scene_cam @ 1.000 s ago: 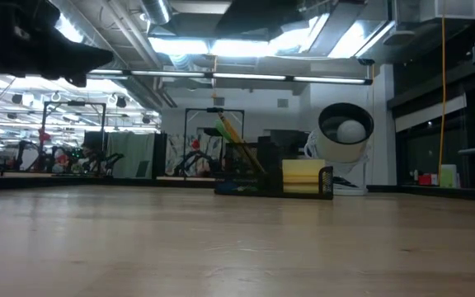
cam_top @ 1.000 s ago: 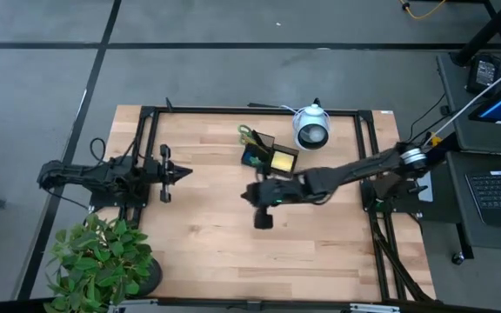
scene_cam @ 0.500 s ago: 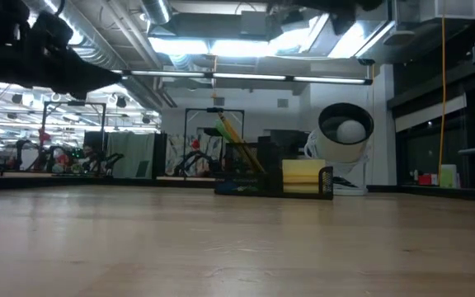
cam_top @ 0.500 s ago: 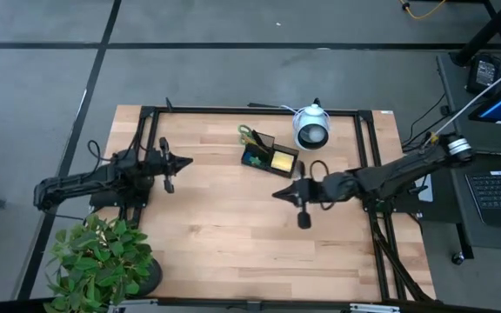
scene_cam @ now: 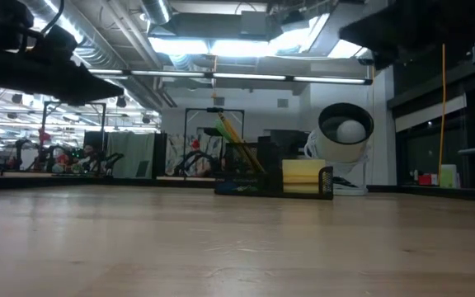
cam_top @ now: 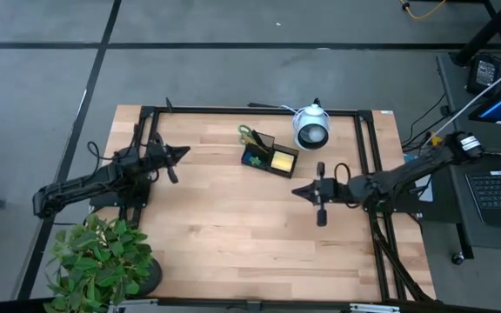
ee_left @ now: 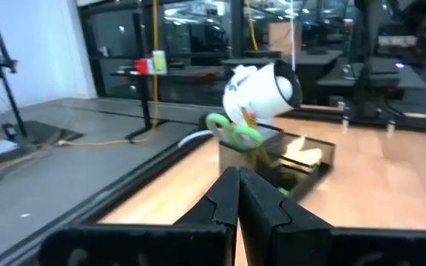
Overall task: Pick and place office supplies into organizer
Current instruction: Return to Home Position
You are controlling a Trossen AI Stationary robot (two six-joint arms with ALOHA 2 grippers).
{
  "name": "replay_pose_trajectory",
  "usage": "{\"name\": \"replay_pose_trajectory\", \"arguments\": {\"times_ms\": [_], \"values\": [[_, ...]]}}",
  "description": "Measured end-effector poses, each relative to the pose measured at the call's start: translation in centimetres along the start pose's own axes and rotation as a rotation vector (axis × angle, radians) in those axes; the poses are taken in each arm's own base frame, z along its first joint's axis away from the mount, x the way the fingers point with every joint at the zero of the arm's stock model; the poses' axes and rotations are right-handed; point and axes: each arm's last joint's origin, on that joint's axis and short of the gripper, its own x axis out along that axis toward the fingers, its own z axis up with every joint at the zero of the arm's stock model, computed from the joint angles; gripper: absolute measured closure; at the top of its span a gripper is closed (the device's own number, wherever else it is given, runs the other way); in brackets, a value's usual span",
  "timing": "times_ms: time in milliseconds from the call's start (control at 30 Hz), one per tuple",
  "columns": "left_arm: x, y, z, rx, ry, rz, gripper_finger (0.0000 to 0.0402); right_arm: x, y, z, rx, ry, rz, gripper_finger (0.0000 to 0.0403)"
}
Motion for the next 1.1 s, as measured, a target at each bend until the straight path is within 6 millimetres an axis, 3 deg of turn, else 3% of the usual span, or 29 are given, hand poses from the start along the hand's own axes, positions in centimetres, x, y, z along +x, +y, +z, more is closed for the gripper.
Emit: {"name": "replay_pose_trajectory", "arguments": {"times_ms": [533, 667, 1100], "values": [[0.0, 0.1, 0.2, -0.026, -0.017, 0.045, 0.0400, -6.6, -3.0, -4.7, 0.010, -0.187, 0.001, 0.0396], [0.0, 0.1, 0.2, -0.027, -0.017, 0.046, 0.0400, -7.1, -3.2, -5.5, 0.051, -0.147, 0.033, 0.0396], [0.0, 0.1, 0.1, -0.026, -0.015, 0.046, 0.0400, -7.6, -3.1, -5.0, 0.098, -0.195, 0.117, 0.0395]]}}
